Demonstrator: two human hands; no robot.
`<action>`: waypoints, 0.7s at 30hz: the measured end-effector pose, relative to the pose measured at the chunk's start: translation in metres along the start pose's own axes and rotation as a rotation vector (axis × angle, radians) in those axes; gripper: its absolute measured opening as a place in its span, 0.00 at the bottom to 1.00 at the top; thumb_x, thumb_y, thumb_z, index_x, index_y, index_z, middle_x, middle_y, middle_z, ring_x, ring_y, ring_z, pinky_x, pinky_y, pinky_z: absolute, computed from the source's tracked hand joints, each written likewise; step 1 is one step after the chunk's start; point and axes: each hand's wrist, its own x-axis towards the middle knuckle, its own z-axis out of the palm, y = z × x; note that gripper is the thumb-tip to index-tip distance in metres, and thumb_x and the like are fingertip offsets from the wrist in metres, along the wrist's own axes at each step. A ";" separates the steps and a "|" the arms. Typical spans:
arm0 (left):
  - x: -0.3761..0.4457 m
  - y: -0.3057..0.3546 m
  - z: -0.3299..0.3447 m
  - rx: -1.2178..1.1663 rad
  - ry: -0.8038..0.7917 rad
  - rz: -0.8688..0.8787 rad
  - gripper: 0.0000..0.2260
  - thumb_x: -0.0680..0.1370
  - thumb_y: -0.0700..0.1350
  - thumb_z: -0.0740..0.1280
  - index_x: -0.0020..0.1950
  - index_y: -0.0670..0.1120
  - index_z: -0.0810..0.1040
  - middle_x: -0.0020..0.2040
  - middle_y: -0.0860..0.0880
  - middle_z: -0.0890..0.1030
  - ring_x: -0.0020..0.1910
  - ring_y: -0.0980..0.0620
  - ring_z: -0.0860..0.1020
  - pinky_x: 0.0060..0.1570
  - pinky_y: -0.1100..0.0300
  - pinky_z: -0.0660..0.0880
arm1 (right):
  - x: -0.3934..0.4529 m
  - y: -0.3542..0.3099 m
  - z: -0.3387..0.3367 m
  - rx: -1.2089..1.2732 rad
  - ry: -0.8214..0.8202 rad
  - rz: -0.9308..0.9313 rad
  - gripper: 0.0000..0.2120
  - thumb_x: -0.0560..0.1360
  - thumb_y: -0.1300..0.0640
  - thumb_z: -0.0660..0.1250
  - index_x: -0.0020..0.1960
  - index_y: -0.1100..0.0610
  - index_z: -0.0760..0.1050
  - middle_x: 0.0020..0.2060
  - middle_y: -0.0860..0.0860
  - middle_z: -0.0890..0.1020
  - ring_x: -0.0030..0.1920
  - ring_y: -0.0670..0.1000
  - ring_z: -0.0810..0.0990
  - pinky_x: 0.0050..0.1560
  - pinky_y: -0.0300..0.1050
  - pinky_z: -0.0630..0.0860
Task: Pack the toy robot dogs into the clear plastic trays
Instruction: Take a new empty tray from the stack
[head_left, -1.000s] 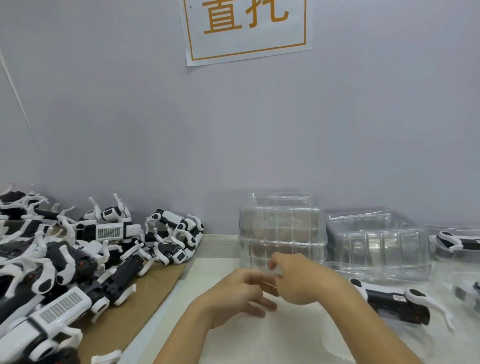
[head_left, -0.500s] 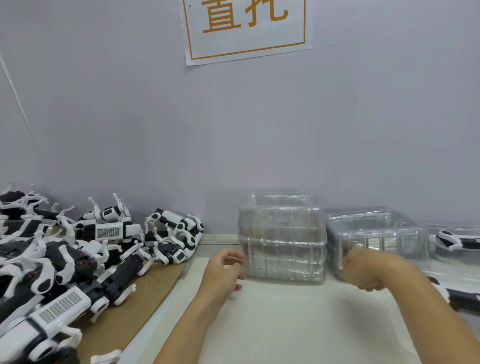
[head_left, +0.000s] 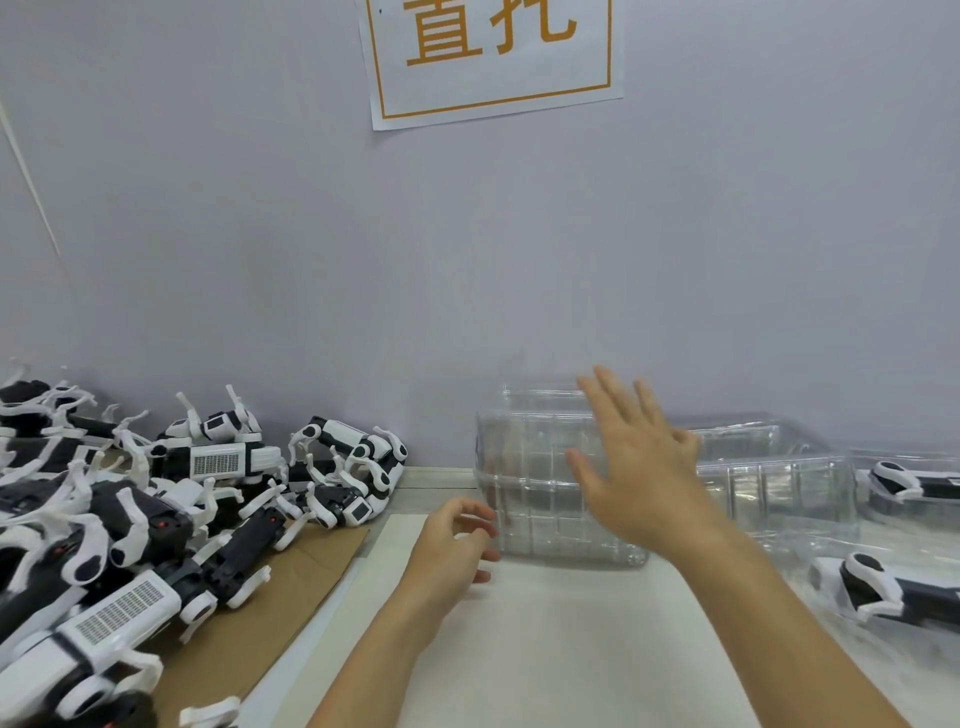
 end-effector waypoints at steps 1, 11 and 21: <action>-0.001 0.000 0.001 0.004 -0.030 -0.002 0.12 0.78 0.32 0.59 0.53 0.46 0.78 0.49 0.48 0.82 0.40 0.53 0.82 0.38 0.61 0.78 | -0.001 0.002 0.005 -0.026 -0.062 0.001 0.34 0.82 0.44 0.57 0.80 0.44 0.40 0.80 0.39 0.43 0.80 0.51 0.40 0.72 0.61 0.54; -0.004 0.002 0.005 0.052 -0.274 0.035 0.06 0.81 0.44 0.66 0.56 0.49 0.80 0.48 0.52 0.86 0.45 0.51 0.85 0.44 0.57 0.78 | -0.003 -0.001 0.014 -0.057 0.119 0.007 0.15 0.80 0.50 0.66 0.66 0.43 0.73 0.57 0.41 0.70 0.61 0.48 0.67 0.54 0.49 0.57; -0.004 0.004 0.008 0.031 -0.258 0.067 0.07 0.80 0.49 0.68 0.57 0.52 0.80 0.52 0.54 0.86 0.51 0.56 0.83 0.46 0.60 0.79 | -0.001 -0.007 0.002 0.117 0.305 0.001 0.10 0.77 0.64 0.69 0.54 0.51 0.82 0.49 0.45 0.79 0.55 0.51 0.74 0.52 0.49 0.64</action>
